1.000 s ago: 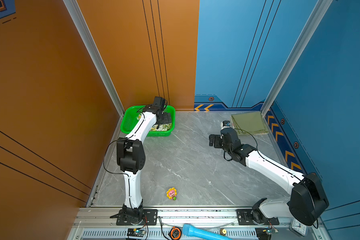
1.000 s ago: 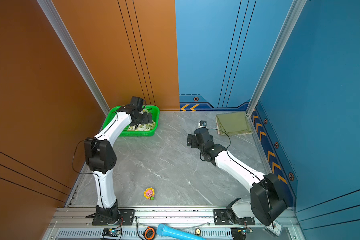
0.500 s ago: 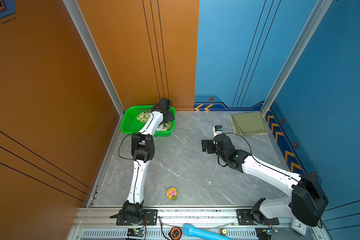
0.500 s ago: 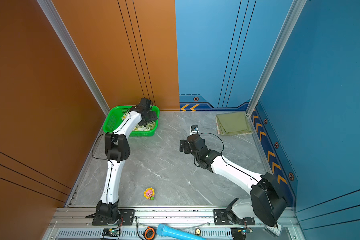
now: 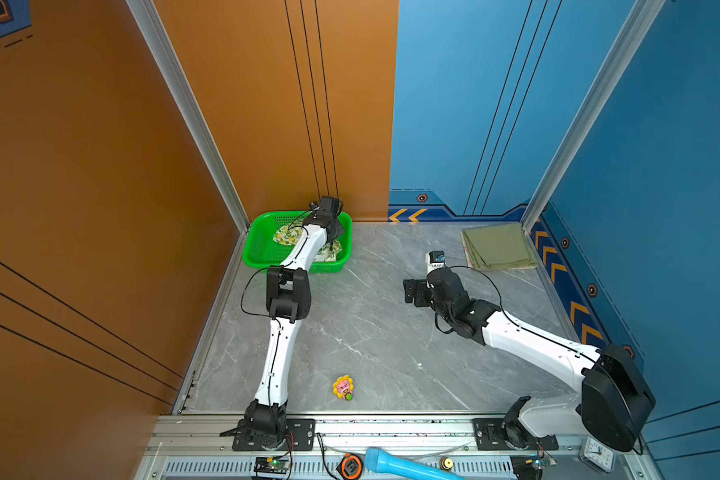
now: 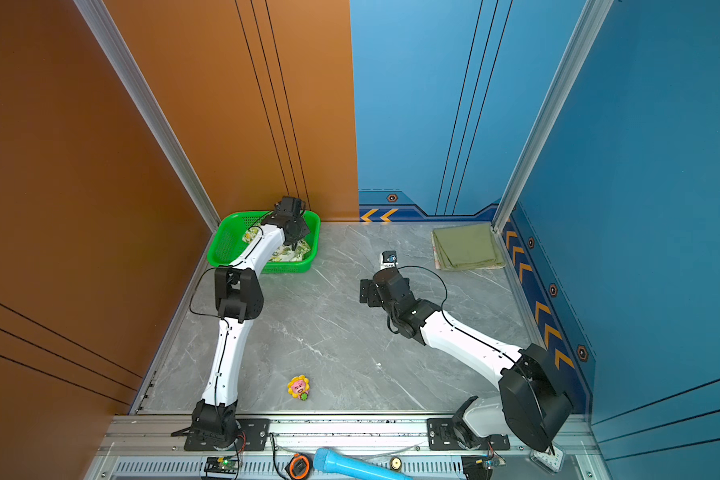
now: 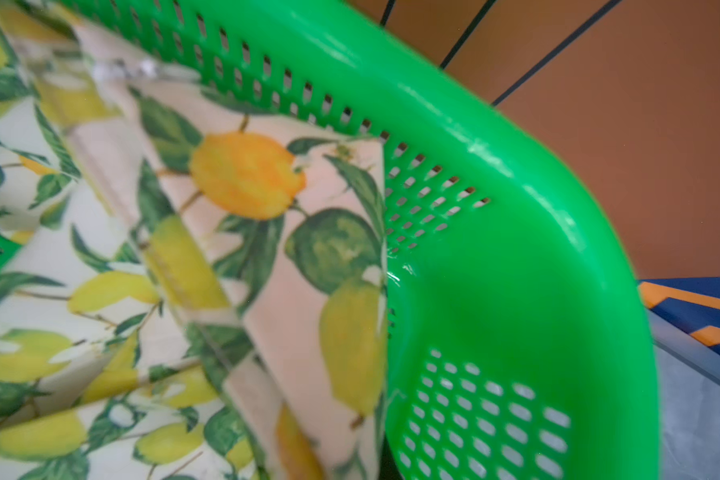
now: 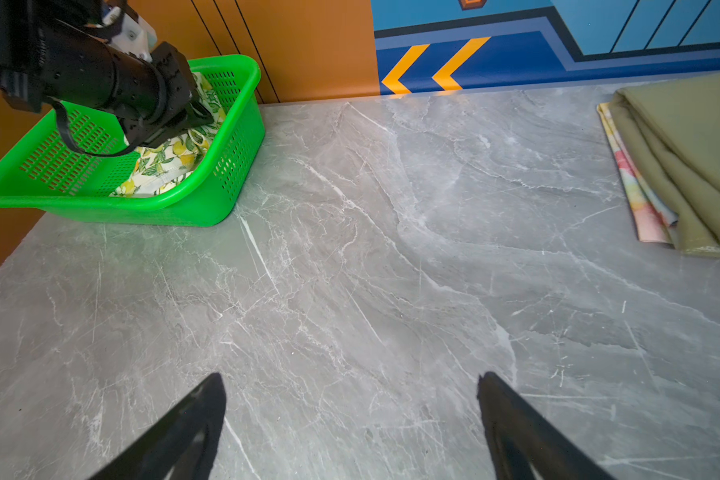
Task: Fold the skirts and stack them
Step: 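Reach the left gripper into the green basket and grasp the lemon-print skirt while right withdraws, then lift the lemon-print skirt out of the basket with the left gripper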
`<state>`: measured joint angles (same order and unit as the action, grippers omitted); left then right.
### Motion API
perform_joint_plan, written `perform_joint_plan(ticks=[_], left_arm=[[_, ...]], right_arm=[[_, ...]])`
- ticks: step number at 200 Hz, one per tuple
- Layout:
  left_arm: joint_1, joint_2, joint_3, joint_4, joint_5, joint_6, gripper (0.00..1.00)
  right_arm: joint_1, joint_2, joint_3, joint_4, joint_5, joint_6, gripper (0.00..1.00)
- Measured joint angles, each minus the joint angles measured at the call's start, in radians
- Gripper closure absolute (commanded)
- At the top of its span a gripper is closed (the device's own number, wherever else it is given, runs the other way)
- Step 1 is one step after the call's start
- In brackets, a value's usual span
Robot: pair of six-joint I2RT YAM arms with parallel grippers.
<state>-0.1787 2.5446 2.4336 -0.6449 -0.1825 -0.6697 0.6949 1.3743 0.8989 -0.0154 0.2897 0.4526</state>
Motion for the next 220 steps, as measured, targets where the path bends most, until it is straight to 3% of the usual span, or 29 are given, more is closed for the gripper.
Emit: perform_joint_plan(ticks=[54, 100, 127, 178, 220], left_arm=[[0.040, -0.358, -0.031, 0.003, 0.147, 0.085, 1.00], [0.028, -0.610, -0.011, 0.027, 0.348, 0.113, 1.00], [-0.064, -0.703, -0.033, 0.036, 0.423, 0.116, 1.00], [-0.347, -0.787, -0.135, 0.053, 0.472, 0.140, 1.00], [-0.392, -0.747, -0.154, 0.056, 0.492, 0.134, 1.00]], right_arm=[[-0.012, -0.075, -0.009, -0.003, 0.008, 0.039, 0.04], [-0.128, -0.224, -0.034, -0.023, 0.014, 0.081, 0.05], [-0.179, -0.323, -0.060, -0.056, 0.030, 0.101, 0.05], [-0.268, -0.504, -0.106, -0.161, 0.045, 0.121, 0.05], [-0.341, -0.611, -0.120, -0.256, 0.043, 0.129, 0.05]])
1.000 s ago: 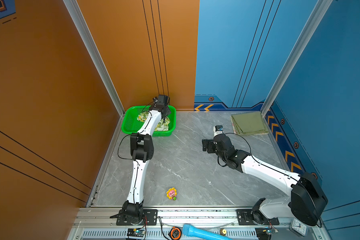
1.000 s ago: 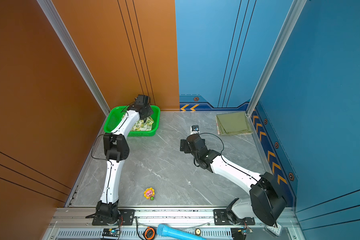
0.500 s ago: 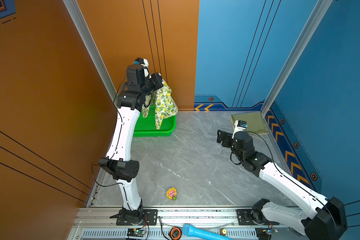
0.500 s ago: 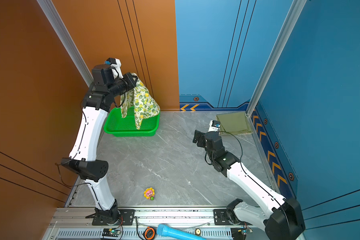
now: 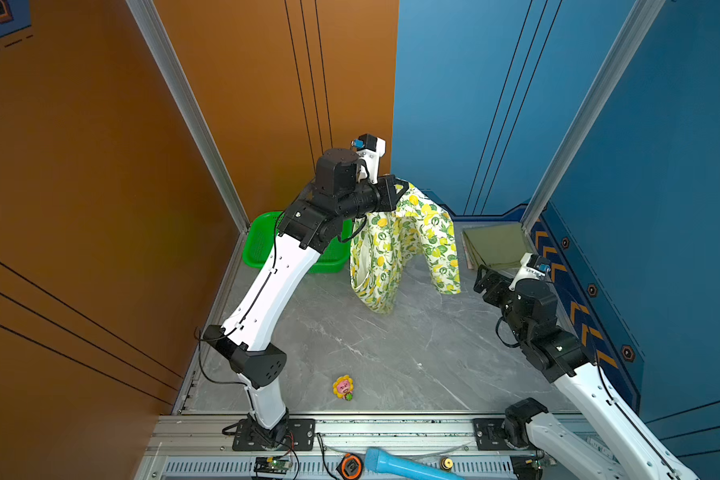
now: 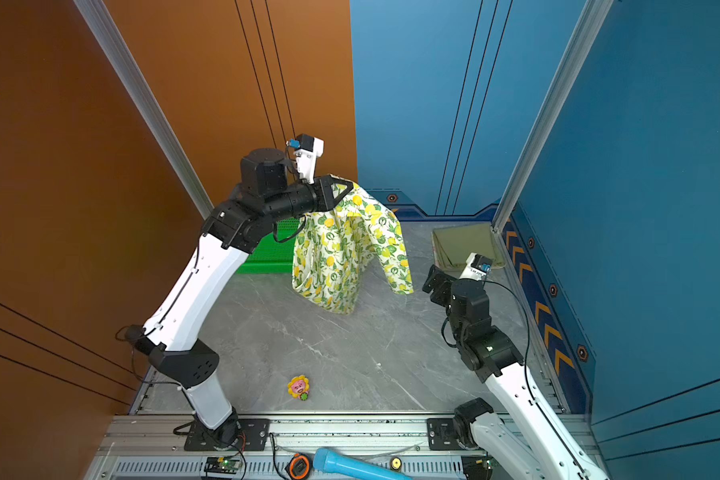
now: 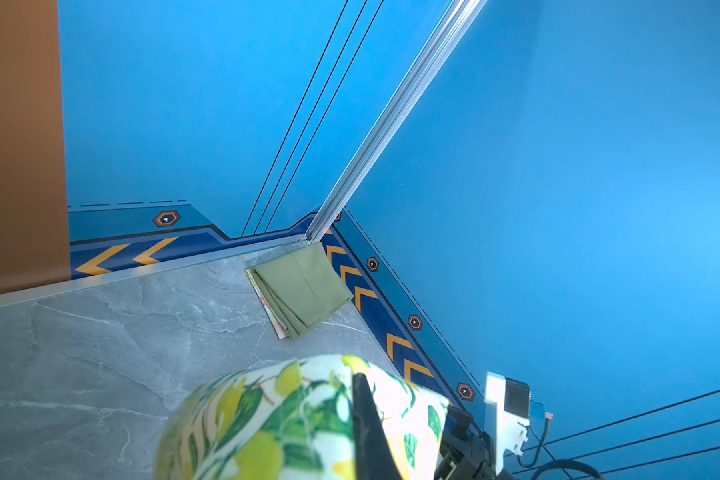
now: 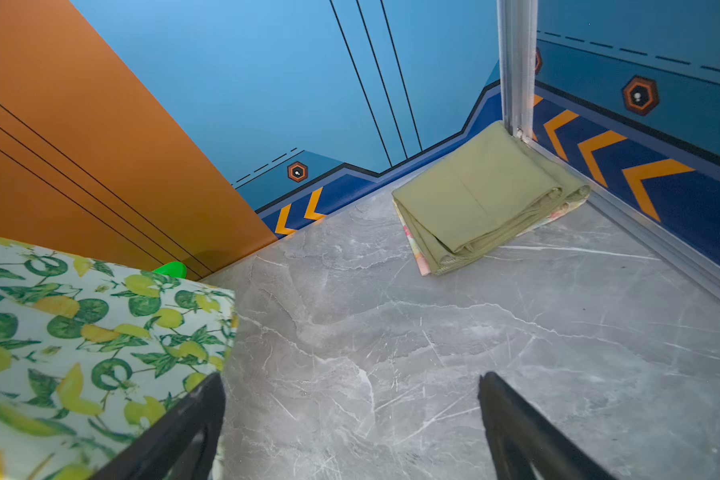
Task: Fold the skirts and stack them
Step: 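Lift the lemon-print skirt out of the basket with the left gripper, then grasp the hanging skirt's other edge with the right gripper while left holds it up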
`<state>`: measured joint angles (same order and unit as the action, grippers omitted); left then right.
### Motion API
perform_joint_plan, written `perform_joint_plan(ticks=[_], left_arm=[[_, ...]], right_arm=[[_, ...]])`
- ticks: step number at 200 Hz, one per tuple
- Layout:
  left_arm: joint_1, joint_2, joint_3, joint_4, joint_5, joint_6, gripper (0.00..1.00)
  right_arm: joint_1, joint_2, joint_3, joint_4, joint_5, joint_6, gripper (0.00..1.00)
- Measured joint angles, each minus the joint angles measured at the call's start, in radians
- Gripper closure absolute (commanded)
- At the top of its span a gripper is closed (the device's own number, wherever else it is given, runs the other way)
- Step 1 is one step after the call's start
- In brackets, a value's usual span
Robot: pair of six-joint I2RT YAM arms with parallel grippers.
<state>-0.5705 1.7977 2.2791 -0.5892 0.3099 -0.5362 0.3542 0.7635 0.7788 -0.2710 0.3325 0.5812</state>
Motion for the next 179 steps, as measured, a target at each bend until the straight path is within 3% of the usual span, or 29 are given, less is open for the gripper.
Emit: perform_joint_plan(ticks=[108, 179], left_arm=[[0.000, 0.171, -0.187, 0.060, 0.076, -0.064, 1.00], [-0.007, 0.183, -0.187, 0.088, 0.112, -0.075, 1.00]], right_arm=[[-0.037, 0.023, -0.013, -0.069, -0.156, -0.014, 0.06], [-0.035, 0.209, -0.190, 0.219, -0.401, -0.100, 0.08]])
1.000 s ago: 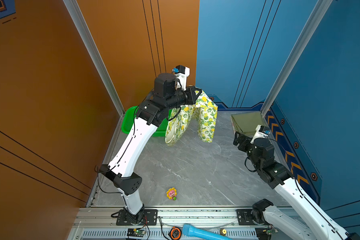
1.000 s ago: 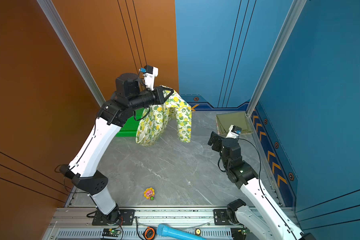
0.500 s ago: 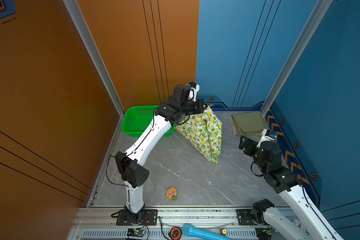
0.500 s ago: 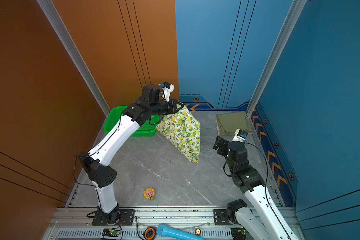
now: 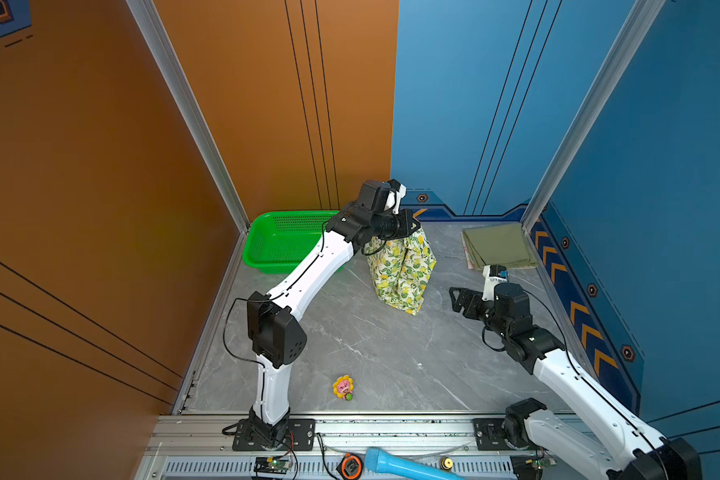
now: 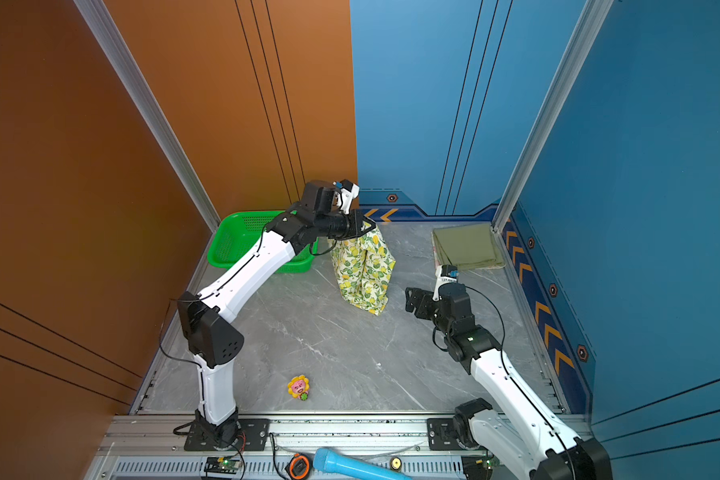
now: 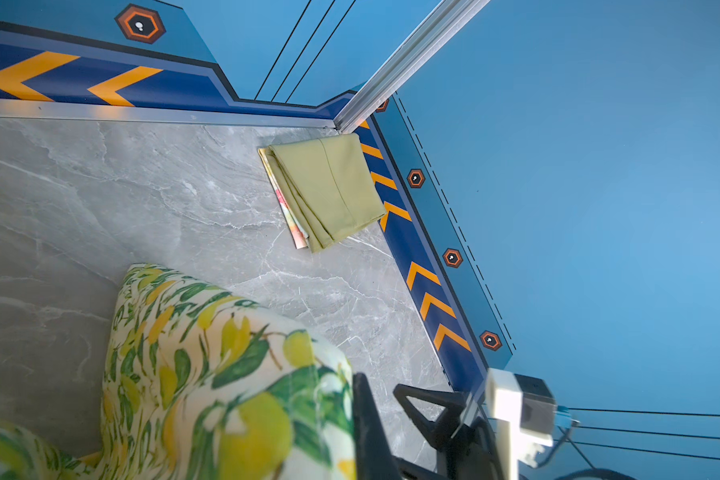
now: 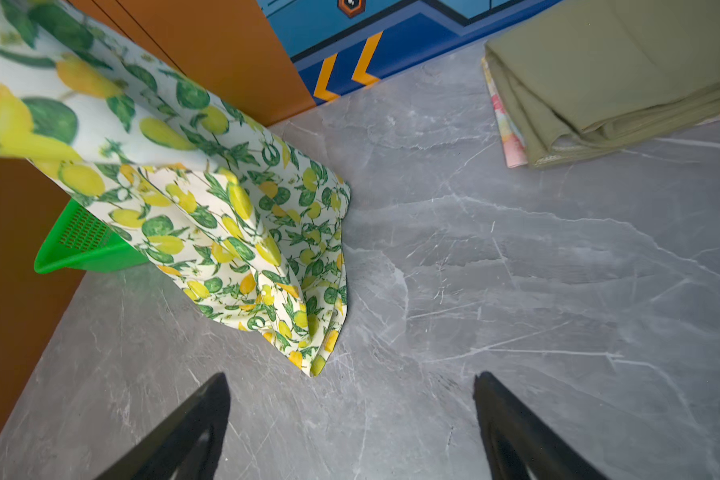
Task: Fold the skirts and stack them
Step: 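Grasp the hanging skirt's other edge with the right gripper while left holds it up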
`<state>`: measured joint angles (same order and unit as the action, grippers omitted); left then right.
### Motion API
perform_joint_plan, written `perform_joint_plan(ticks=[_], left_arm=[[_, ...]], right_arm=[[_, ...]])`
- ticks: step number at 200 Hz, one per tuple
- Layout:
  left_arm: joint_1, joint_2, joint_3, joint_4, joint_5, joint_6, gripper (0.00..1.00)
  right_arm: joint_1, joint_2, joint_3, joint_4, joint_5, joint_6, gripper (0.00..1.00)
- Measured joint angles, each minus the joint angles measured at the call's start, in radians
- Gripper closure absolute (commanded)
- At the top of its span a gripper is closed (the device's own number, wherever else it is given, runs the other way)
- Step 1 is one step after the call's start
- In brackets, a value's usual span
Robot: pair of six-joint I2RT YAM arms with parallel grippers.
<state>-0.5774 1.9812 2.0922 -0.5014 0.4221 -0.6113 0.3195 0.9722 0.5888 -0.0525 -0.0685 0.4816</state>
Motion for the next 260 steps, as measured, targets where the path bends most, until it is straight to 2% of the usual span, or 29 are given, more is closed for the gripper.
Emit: perform_joint_plan(ticks=[50, 71, 81, 93, 101, 113, 123, 141, 163, 184, 206, 231, 260], left_arm=[[0.000, 0.000, 0.000, 0.006, 0.006, -0.007, 1.00], [0.000, 0.000, 0.000, 0.006, 0.010, -0.008, 1.00], [0.000, 0.000, 0.000, 0.006, 0.012, -0.008, 1.00], [0.000, 0.000, 0.001, 0.005, 0.014, -0.009, 1.00], [0.000, 0.000, 0.001, 0.006, 0.016, -0.010, 1.00], [0.000, 0.000, 0.001, 0.005, 0.017, -0.011, 1.00], [0.002, 0.000, 0.003, 0.005, 0.017, -0.014, 1.00], [0.009, 0.000, 0.010, 0.003, 0.017, -0.018, 1.00], [0.018, -0.005, 0.012, -0.004, 0.016, -0.019, 1.00], [0.033, -0.026, 0.012, -0.022, 0.002, -0.023, 1.00], [0.054, -0.068, 0.009, -0.032, -0.019, -0.038, 1.00], [0.074, -0.138, -0.010, -0.036, -0.039, -0.046, 1.00], [0.081, -0.234, -0.063, -0.035, -0.063, -0.049, 1.00]], right_arm=[[0.040, 0.236, -0.016, 0.251, -0.085, -0.080, 0.07], [0.049, 0.401, 0.000, 0.346, -0.114, -0.112, 0.07], [0.049, 0.486, 0.025, 0.378, -0.129, -0.126, 0.11], [0.049, 0.602, 0.076, 0.412, -0.150, -0.143, 0.25], [0.049, 0.660, 0.103, 0.444, -0.165, -0.150, 0.42], [0.050, 0.716, 0.128, 0.500, -0.182, -0.161, 0.71], [0.053, 0.720, 0.139, 0.517, -0.192, -0.164, 1.00], [0.057, 0.681, 0.178, 0.506, -0.209, -0.169, 1.00], [0.059, 0.535, 0.219, 0.429, -0.217, -0.197, 1.00], [0.057, 0.357, 0.296, 0.249, -0.195, -0.239, 1.00], [0.045, 0.238, 0.415, 0.054, -0.154, -0.288, 1.00], [0.016, 0.138, 0.507, -0.119, -0.107, -0.333, 1.00], [-0.013, 0.089, 0.585, -0.265, -0.072, -0.360, 1.00]])
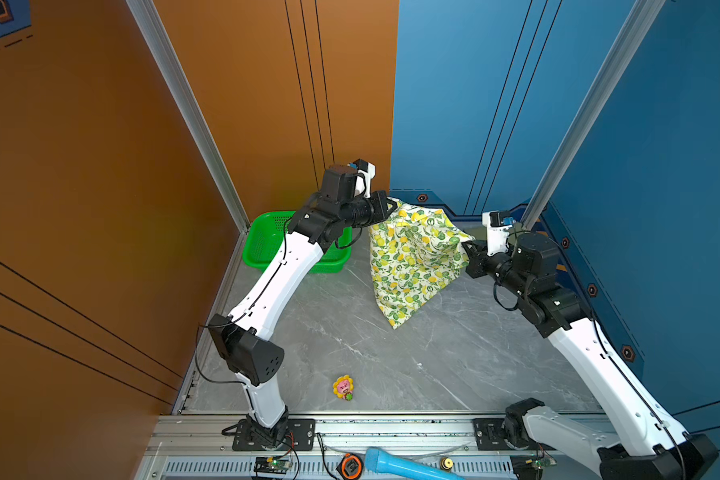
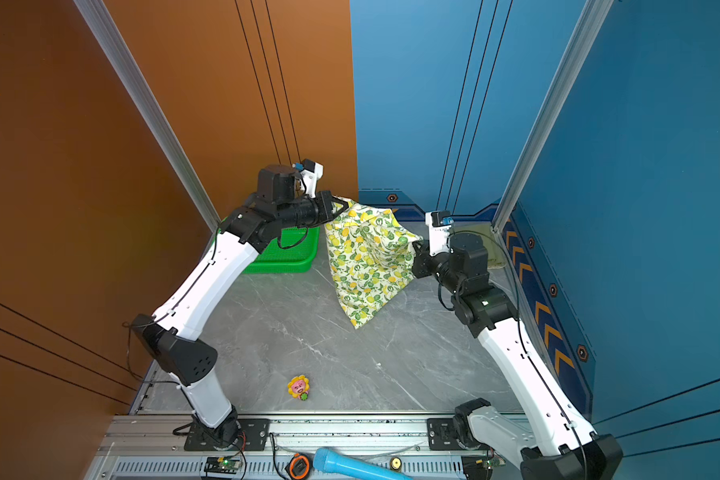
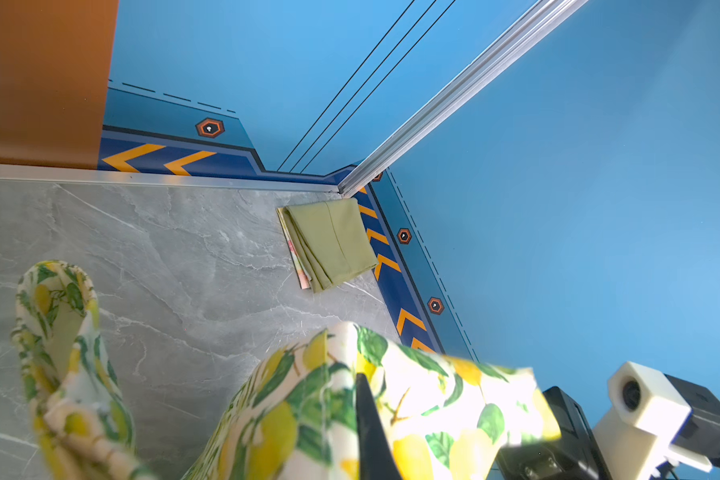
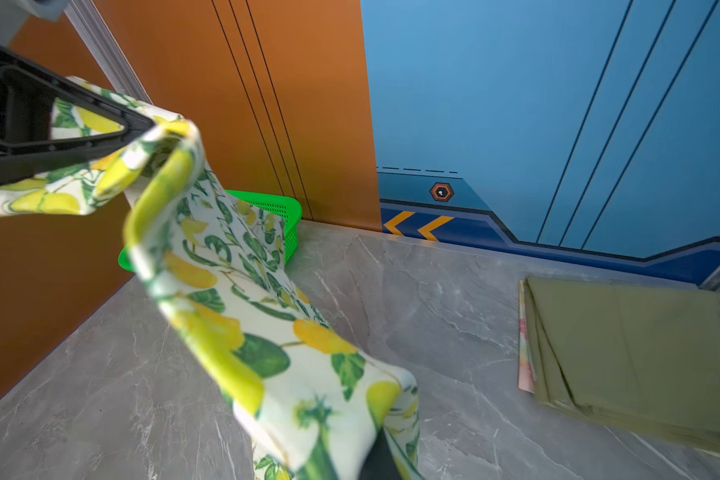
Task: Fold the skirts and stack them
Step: 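Grasp the hanging skirt's other edge with the right gripper while left holds it up, then lower the lemon-print skirt flat onto the table with both grippers and release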
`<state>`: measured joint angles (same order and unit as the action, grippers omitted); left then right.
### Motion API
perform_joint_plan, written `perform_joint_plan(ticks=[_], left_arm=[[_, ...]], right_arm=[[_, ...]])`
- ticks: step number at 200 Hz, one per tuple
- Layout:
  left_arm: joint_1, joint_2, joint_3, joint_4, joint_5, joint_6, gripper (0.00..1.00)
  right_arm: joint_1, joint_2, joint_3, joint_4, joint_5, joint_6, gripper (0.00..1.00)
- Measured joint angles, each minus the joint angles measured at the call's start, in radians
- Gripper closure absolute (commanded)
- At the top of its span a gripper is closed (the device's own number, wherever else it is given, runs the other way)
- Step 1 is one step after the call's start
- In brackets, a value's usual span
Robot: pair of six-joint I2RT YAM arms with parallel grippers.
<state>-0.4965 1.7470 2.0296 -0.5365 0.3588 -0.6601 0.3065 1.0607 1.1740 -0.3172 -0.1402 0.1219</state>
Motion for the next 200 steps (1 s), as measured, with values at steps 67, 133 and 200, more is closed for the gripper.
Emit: perform_joint_plan(ticks=[67, 133, 200], left_arm=[[0.001, -0.122, -0.118, -0.006, -0.016, 0.000, 1.00], [0.001, -0.117, -0.126, -0.006, -0.015, -0.004, 1.00], [0.007, 0.082, 0.053, 0.002, 0.003, -0.037, 1.00]], right_arm=[[-0.011, -0.023, 0.084, -0.172, 0.014, -0.014, 1.00], [-0.086, 0.048, 0.163, -0.202, -0.023, -0.012, 1.00], [-0.192, 0.194, 0.302, -0.226, -0.067, -0.030, 1.00]])
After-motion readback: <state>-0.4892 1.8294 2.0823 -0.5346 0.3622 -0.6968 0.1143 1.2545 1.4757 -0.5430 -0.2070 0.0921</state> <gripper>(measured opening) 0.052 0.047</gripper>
